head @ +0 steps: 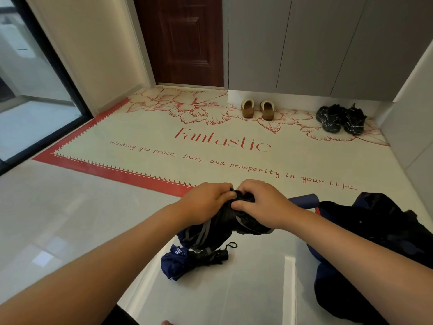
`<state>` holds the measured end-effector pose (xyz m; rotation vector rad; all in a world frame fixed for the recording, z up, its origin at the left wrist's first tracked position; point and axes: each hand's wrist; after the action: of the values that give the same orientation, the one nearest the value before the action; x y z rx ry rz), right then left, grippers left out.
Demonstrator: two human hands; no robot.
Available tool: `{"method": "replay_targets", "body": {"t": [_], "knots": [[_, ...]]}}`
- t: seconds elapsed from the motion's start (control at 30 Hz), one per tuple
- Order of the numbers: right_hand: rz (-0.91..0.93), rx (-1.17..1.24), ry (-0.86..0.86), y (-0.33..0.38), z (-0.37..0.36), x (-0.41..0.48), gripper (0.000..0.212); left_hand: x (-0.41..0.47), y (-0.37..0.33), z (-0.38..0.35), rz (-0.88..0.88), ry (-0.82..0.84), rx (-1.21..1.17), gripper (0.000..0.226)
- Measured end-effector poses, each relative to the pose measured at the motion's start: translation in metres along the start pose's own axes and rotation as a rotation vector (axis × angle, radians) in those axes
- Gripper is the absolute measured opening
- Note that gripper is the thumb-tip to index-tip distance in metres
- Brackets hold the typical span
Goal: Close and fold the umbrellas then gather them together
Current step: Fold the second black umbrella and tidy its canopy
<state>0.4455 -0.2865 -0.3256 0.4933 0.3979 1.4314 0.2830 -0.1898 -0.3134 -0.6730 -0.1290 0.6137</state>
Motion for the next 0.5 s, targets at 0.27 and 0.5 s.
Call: {"method": "replay_targets", "body": {"t": [0.27, 0.5], "knots": [[-0.189, -0.141, 0.438, -0.004, 0.025, -0.003, 0.088, 0.001, -0.007, -0.009, -0.057, -0.006, 0.063, 0.029], [-0.037, -0.421, 0.204, -0.009, 0.015, -0.003, 0.049, -0.004, -0.009, -0.014, -0.004, -0.212, 0.030, 0.030]]}}
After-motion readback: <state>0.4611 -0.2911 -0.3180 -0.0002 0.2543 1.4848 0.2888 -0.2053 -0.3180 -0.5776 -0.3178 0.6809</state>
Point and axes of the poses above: each hand's wrist, its own x-axis towards the middle knuckle, its own z-axis out of the back of the hand, y = z × x, and after that the axes turned 5 degrees about -x, right-handed
